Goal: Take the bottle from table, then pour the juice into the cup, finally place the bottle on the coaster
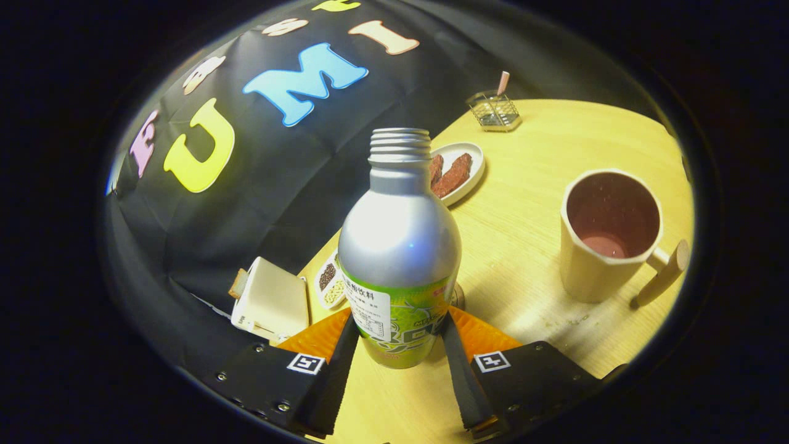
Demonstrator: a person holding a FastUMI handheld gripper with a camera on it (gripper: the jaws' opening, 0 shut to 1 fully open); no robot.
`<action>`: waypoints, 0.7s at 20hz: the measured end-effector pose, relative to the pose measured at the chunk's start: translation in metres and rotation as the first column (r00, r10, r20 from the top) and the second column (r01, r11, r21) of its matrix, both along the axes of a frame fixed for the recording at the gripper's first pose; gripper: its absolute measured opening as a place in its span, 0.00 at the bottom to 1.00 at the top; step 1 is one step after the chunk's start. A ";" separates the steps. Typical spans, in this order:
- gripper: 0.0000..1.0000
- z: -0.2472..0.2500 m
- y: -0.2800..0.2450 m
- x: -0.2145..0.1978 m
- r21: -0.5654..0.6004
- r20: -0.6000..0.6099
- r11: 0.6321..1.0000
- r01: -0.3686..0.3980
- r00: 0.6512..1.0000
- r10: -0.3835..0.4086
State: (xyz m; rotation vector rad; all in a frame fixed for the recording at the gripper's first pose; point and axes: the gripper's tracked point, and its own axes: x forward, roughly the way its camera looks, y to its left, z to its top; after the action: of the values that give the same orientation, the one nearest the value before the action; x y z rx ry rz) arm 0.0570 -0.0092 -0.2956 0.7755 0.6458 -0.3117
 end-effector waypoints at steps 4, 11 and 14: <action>0.73 -0.001 -0.009 0.013 -0.120 0.002 0.993 -0.013 1.000 0.013; 0.73 -0.008 -0.019 0.037 -0.301 0.011 0.953 -0.043 0.999 0.048; 0.73 -0.013 -0.021 0.047 -0.368 0.001 0.927 -0.070 0.997 0.076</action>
State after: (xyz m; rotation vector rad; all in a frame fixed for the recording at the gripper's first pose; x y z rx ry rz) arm 0.1035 -0.0305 -0.3084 0.3922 0.5781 -0.3461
